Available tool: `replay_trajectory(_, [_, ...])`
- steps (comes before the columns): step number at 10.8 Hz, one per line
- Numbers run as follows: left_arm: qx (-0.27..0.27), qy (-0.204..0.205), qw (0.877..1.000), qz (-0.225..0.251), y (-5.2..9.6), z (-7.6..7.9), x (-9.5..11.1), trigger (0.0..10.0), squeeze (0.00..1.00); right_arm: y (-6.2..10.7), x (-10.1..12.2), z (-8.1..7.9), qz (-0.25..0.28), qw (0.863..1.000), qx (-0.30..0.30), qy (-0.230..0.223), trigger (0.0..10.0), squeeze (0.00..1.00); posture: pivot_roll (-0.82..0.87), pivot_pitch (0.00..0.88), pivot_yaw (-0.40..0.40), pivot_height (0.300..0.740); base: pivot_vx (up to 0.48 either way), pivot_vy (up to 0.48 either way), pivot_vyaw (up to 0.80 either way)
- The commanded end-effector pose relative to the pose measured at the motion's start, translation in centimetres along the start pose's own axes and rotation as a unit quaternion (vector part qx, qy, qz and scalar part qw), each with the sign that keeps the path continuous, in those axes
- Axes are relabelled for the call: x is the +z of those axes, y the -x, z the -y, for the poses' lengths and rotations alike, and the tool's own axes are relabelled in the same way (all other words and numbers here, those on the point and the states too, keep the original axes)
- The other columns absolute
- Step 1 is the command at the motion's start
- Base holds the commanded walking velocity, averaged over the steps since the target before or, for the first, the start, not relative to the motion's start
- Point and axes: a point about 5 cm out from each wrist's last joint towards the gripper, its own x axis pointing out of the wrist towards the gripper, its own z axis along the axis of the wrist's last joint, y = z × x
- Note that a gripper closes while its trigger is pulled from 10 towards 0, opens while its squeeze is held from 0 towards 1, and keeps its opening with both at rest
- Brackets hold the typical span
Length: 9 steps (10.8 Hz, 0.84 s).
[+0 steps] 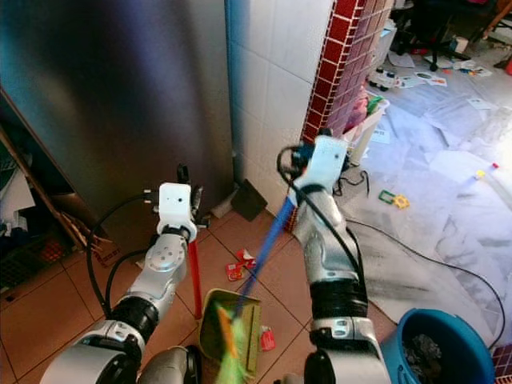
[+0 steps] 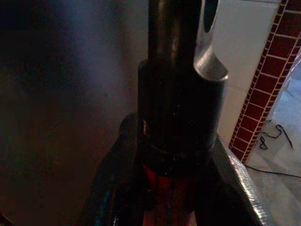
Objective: Sweep floor
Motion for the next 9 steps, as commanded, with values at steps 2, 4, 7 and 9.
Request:
replay_trajectory(2, [-0.004,0.004,1.000,0.009,-0.4,0.3,0.6,10.0,0.00,-0.3,3.6,-0.7,0.077,0.996,0.031,0.029,10.0,0.00,-0.10,0.000,-0.022,0.740,0.000,0.000,0.00])
replay_trajectory(4, [-0.022,0.021,1.000,0.005,-0.4,0.5,0.5,10.0,0.00,-0.3,5.1,-0.2,0.117,0.991,0.022,0.057,10.0,0.00,-0.10,0.000,-0.017,0.740,0.000,0.000,0.00])
replay_trajectory(7, [-0.048,0.032,0.998,0.007,-0.3,0.7,0.6,10.0,0.00,0.1,7.1,0.7,0.196,0.967,0.001,0.162,10.0,0.00,-0.10,0.002,-0.011,0.740,0.000,0.000,0.00])
replay_trajectory(9, [-0.096,0.012,0.995,0.017,-0.2,1.2,1.0,10.0,0.00,0.3,6.3,1.7,0.190,0.964,-0.018,0.187,10.0,0.00,-0.10,0.003,-0.005,0.740,0.000,0.000,0.00])
